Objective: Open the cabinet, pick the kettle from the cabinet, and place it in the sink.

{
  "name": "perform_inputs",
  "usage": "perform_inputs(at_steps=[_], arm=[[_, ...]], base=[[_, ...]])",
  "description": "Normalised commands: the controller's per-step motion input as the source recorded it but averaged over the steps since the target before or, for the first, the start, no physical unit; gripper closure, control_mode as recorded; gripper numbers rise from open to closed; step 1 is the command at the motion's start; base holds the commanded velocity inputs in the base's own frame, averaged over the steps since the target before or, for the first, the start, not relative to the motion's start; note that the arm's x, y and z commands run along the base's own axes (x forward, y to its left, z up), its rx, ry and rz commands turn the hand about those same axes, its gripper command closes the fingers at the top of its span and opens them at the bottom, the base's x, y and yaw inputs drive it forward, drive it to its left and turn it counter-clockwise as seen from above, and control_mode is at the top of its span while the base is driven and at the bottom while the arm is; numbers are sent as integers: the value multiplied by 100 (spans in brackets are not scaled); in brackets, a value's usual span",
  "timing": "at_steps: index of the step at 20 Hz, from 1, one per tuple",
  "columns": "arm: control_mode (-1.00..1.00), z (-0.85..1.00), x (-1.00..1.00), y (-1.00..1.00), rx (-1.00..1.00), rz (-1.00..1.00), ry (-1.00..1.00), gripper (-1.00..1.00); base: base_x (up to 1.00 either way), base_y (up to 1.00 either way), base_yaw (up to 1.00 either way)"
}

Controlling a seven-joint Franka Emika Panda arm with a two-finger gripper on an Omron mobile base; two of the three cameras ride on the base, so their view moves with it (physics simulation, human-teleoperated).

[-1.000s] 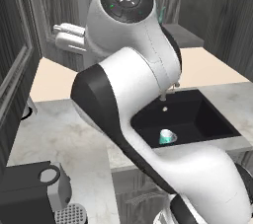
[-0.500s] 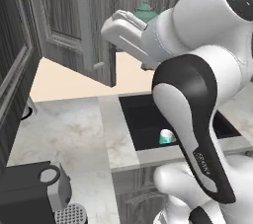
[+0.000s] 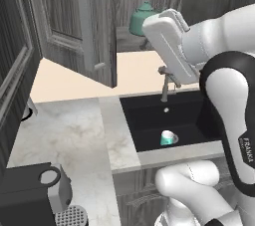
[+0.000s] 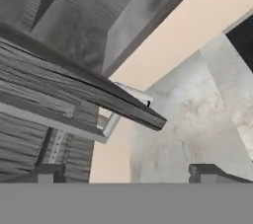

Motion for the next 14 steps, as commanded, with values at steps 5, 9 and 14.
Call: perform_inputs(at_steps=[5,9,14], arm=[[-100,0,34,-31,18,6,20,-100],[-100,0,42,-1,14,10,29,-100],[-100,-1,49,3,17,16,16,-100]], base=[[0,0,0],[0,0,0],[0,0,0]])
